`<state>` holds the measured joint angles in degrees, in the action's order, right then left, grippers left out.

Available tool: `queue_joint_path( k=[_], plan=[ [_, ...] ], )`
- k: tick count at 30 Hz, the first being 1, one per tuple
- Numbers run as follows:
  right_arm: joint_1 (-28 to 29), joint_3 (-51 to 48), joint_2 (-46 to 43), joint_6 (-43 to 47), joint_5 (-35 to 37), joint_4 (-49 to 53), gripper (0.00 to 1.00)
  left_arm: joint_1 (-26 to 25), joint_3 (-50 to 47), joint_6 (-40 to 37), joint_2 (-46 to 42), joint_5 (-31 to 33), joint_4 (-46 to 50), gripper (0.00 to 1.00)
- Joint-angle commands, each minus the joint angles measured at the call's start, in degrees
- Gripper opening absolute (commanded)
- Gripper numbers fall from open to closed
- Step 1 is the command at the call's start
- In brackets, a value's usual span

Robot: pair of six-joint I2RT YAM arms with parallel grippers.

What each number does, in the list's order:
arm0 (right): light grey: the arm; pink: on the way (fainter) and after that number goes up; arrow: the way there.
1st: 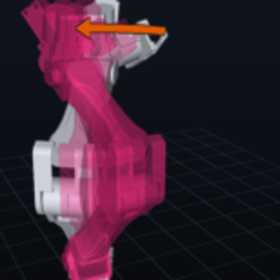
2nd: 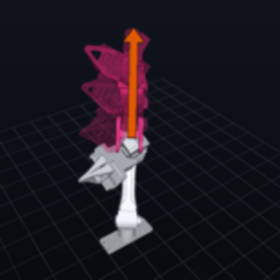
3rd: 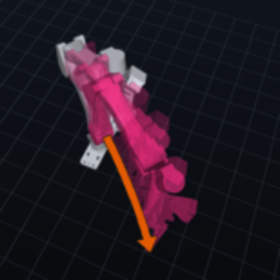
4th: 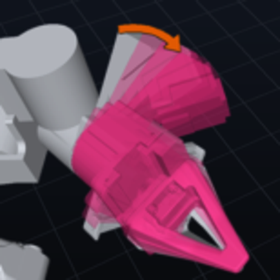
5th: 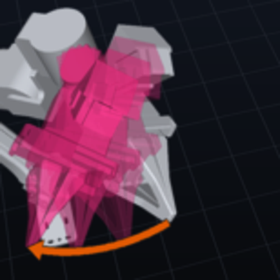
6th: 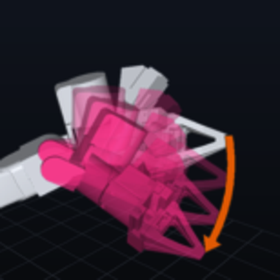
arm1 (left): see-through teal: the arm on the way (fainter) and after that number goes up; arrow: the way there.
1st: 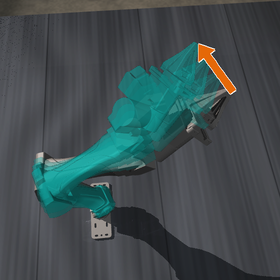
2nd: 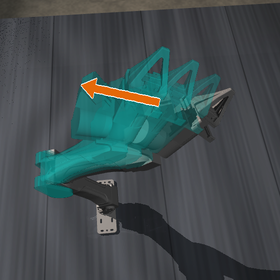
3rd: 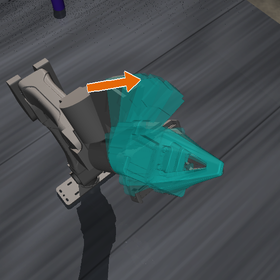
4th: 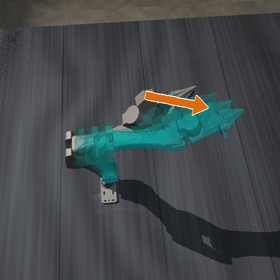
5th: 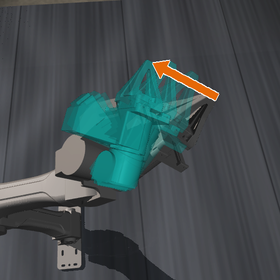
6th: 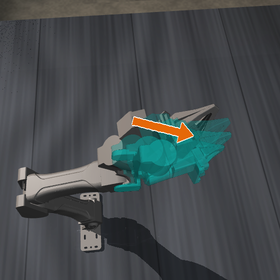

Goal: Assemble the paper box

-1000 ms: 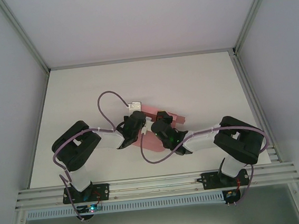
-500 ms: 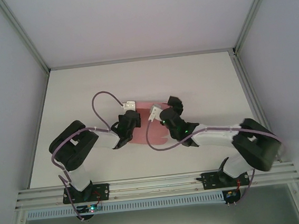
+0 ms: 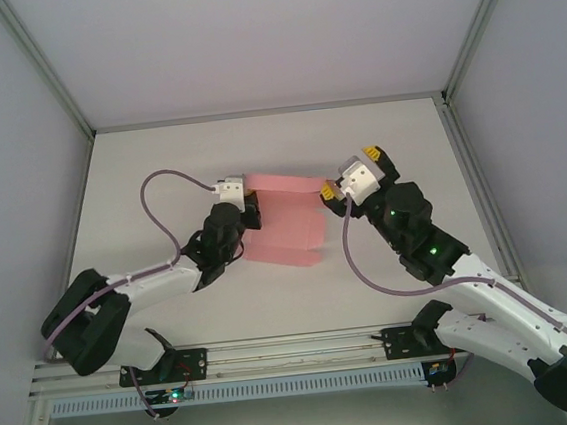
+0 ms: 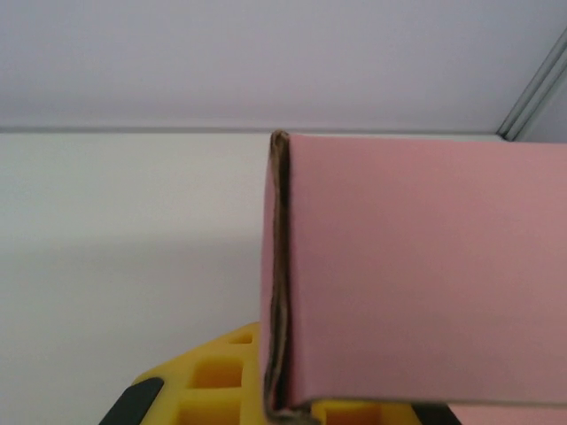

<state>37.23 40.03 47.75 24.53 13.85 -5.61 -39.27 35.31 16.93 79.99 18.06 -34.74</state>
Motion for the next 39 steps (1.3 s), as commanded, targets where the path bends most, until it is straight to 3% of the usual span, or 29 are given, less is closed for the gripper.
queue_joint_path(
  k=[1, 6, 14, 22, 27, 32, 35, 39],
  plan=[
    [-0.23, 3.13, 1.67, -5.50, -6.90, 6.08, 0.98, 0.25, -1.39, -0.71, -2.00, -1.35, 2.27, 0.00],
    [-0.50, 9.12, 2.64, -11.12, -5.51, 9.09, 0.98, 0.29, -1.18, -2.82, -2.47, 1.34, 5.03, 0.00],
    [-1.18, 15.82, 5.86, -9.54, -8.62, 17.76, 0.98, 0.28, -1.14, -3.42, -3.23, 1.93, 5.43, 0.00],
    [-2.43, 13.45, 11.75, -8.14, -9.49, 20.54, 0.98, 0.30, -1.29, -1.89, -5.13, 0.79, 6.59, 0.00],
    [-5.33, 8.48, 12.55, -8.75, -15.43, 15.16, 0.98, 0.26, -0.84, -1.05, -6.17, -0.76, 7.03, 0.00],
    [-5.50, 2.62, 12.41, -9.45, -21.77, 0.46, 0.98, 0.26, 0.25, 0.50, -5.59, -4.81, 7.43, 0.00],
    [-5.54, 1.87, 14.30, -12.62, -22.50, -6.86, 0.98, 0.29, 0.89, 1.04, -4.51, -5.82, 8.08, 0.00],
    [-5.12, 3.39, 17.59, -19.08, -16.83, -11.52, 0.98, 0.18, 1.23, 2.34, -2.90, -7.41, 7.95, 0.00]
  ],
)
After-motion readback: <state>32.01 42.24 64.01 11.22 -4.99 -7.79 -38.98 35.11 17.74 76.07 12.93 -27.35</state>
